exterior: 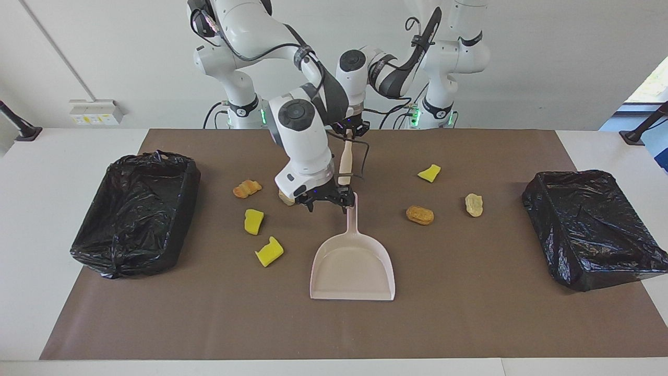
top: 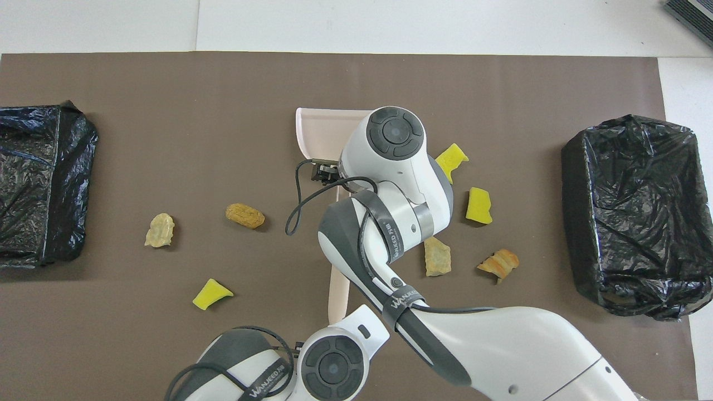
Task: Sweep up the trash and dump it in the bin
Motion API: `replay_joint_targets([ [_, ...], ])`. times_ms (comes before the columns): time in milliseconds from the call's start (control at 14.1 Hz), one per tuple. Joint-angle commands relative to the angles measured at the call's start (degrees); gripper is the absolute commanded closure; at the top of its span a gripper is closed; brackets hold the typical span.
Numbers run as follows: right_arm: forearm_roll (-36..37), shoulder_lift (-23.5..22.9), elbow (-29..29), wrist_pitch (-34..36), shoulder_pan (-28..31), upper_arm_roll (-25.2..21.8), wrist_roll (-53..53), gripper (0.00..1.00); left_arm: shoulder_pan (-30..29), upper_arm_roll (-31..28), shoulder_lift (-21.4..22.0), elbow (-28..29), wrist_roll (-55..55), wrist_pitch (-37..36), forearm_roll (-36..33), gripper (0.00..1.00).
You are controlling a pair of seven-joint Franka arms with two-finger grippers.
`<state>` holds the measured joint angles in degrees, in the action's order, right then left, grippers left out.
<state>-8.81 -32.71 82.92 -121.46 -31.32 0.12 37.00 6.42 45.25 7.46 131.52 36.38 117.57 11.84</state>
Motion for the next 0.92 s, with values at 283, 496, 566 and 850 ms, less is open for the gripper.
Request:
replay_joint_targets([
  [283, -0.16, -0.52, -1.01, 1.65, -0.75, -0.03, 0.27, 0.0, 0.79, -21.31, 11.95, -0.65, -18.17, -16.56, -0.32, 1.0],
  [496, 1.6, 0.62, 0.75, 4.74, -1.37, -0.03, -0.87, 0.0, 0.0, -27.13, 12.58, 0.49, -19.24, -15.88, -6.12, 1.0],
  [566, 1.6, 0.71, 1.02, 4.48, -1.37, -0.03, -1.31, 0.0, -0.35, -30.1, 12.24, 0.58, -19.42, -15.09, -7.69, 1.0],
  [850, 1.51, 0.63, 0.93, 4.21, -0.76, -0.03, -2.54, 0.26, -0.62, -44.6, 10.48, 2.25, -31.6, -7.27, -10.86, 1.0],
])
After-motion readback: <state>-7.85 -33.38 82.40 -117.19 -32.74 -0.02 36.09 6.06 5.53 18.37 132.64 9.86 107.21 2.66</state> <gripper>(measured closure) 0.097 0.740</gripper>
